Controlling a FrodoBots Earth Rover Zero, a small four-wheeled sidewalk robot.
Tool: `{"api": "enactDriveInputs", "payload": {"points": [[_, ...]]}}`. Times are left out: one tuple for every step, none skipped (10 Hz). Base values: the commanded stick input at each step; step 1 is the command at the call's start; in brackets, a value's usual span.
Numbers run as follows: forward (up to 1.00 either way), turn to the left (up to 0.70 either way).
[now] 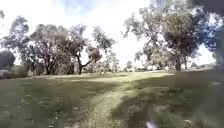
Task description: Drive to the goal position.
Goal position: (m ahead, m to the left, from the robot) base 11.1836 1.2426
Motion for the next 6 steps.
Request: {"api": "enactDriveInputs", "payload": {"points": [[0.7, -0.06], [0.7, 0.0], [0.7, 0.0], [0.7, 0.0], [0.7, 0.0], [0.7, 0.0]]}}
